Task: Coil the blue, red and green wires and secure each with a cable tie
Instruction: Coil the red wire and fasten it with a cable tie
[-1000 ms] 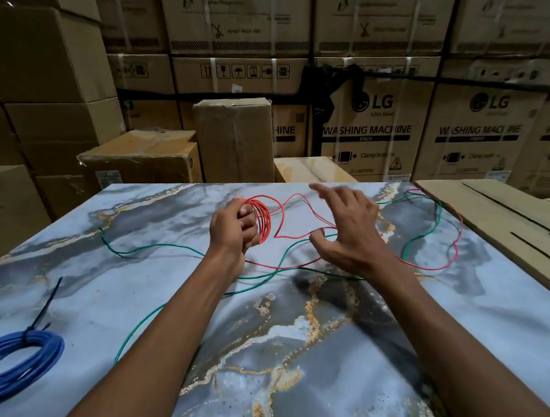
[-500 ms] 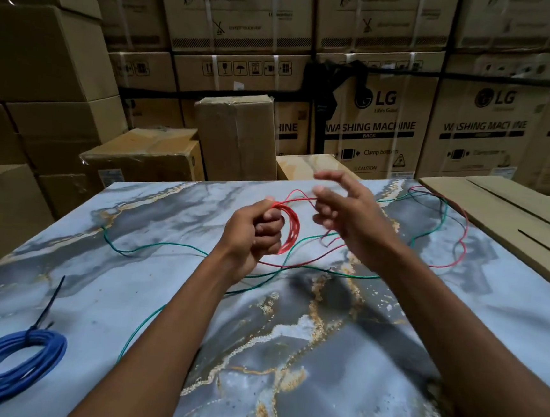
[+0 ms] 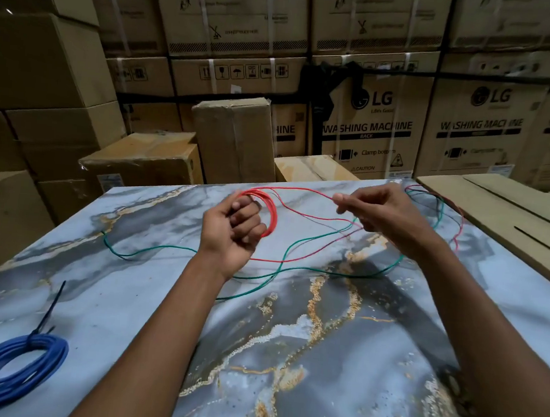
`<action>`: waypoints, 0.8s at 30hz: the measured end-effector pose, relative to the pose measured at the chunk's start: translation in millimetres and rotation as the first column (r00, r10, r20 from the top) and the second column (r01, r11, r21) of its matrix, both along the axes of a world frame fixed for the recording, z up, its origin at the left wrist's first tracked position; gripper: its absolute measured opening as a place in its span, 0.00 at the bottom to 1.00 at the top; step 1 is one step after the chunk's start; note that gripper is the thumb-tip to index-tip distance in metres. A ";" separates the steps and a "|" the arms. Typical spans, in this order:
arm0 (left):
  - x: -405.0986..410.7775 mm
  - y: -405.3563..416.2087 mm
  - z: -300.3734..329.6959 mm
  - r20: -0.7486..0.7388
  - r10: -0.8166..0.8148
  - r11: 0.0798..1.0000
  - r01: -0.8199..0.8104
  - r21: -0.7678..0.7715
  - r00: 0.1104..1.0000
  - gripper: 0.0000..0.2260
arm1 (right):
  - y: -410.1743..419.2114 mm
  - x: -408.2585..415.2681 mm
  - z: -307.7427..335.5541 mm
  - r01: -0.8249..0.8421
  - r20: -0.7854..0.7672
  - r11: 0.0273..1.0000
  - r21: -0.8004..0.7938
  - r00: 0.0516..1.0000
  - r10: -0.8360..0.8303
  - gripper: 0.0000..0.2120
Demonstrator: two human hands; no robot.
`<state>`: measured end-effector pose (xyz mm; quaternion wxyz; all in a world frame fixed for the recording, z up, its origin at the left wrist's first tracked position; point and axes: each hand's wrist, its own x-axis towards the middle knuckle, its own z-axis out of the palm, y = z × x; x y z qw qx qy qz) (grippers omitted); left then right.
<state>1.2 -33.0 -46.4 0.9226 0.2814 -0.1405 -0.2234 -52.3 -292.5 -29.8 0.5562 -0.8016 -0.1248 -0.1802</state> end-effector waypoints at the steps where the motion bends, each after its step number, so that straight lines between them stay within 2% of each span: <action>1: 3.0 3.1 -0.3 -0.021 0.055 0.998 -0.055 -0.003 0.998 0.19 | -3.0 -1.3 -0.5 0.010 0.020 1.000 -0.013 1.000 -0.009 0.14; 4: 9.7 6.3 -4.2 -0.114 0.214 0.977 -0.214 0.013 0.970 0.19 | -3.4 -3.5 -3.0 0.057 0.090 0.991 -0.118 0.995 -0.047 0.10; 8: 15.1 10.7 -5.2 -0.217 0.367 0.930 -0.362 0.066 0.905 0.16 | -5.3 -7.1 -3.2 -0.016 0.110 0.998 0.061 0.994 0.009 0.10; 9: 15.8 11.9 -5.5 -0.232 0.398 0.917 -0.389 0.084 0.888 0.16 | -6.0 -7.2 -2.6 0.006 0.135 1.000 0.006 0.991 -0.007 0.09; 11: 16.8 13.4 -6.2 -0.248 0.444 0.896 -0.430 0.109 0.861 0.17 | -1.5 -5.1 -5.5 0.095 0.205 0.961 -0.260 0.978 -0.041 0.08; 13: 17.6 12.7 -6.8 -0.252 0.468 0.884 -0.450 0.128 0.847 0.18 | 12.3 -3.2 -10.4 0.192 0.276 0.817 -0.543 0.960 -0.042 0.09; 15: 18.7 11.7 -7.6 -0.249 0.475 0.880 -0.455 0.136 0.844 0.18 | 31.8 -2.9 -14.7 0.215 0.268 0.640 -0.737 0.963 -0.016 0.11; 18: 18.2 9.3 -7.2 -0.230 0.467 0.884 -0.450 0.123 0.854 0.17 | 63.4 -8.1 -19.8 0.140 0.196 0.492 -0.859 0.978 0.065 0.13; 20: 16.9 8.0 -6.4 -0.220 0.470 0.883 -0.456 0.114 0.855 0.16 | 78.7 -13.3 -24.2 0.122 0.194 0.442 -0.889 0.973 0.122 0.12; 24: 15.5 6.7 -4.9 -0.204 0.518 0.855 -0.497 0.147 0.831 0.18 | 93.5 -21.4 -31.9 0.115 0.245 0.487 -0.866 0.946 0.212 0.07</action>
